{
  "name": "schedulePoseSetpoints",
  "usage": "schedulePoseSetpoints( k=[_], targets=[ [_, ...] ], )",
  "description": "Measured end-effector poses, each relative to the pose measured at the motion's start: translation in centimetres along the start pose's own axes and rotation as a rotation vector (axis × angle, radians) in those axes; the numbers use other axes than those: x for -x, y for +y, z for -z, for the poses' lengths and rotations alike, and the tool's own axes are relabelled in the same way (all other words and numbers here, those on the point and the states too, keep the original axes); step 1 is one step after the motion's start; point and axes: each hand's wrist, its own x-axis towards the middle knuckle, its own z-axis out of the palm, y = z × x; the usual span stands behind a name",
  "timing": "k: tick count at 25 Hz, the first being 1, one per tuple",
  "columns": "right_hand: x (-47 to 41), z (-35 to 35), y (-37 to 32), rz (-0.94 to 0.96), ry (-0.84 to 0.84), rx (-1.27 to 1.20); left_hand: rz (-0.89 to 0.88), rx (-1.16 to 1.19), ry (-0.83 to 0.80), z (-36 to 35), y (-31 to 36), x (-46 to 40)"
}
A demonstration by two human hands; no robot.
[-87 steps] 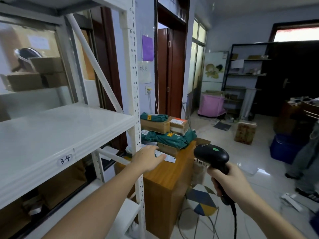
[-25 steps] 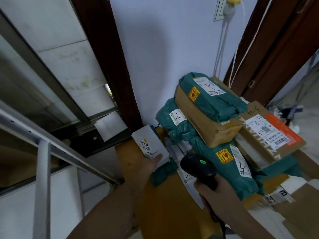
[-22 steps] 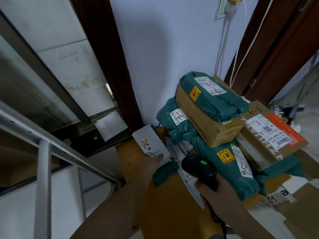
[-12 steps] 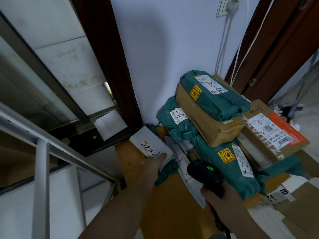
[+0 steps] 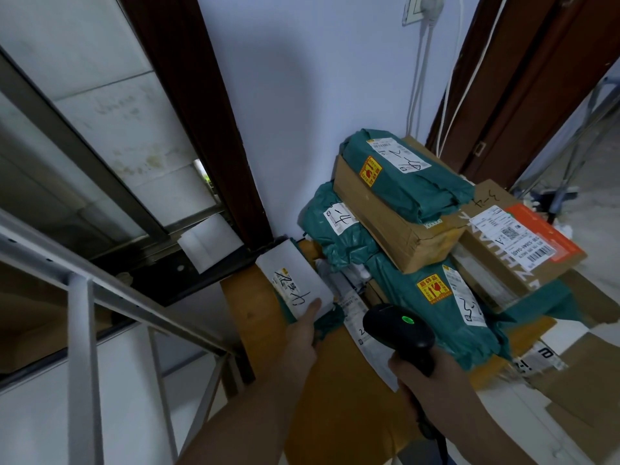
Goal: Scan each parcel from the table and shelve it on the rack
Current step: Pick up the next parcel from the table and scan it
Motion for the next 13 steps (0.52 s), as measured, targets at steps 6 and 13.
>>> schedulePoseSetpoints(
  k=[6, 13],
  targets=[
    [1.3, 0.3, -0.3, 0.016, -0.015, -0.015, -0.061, -0.058, 0.011, 3.0, -0.1, 0.0],
    [2.6, -0.4, -1.3, 0.091, -0.082, 0.004, -0.442, -0.273, 0.197, 6.4, 1.2, 3.9]
  ],
)
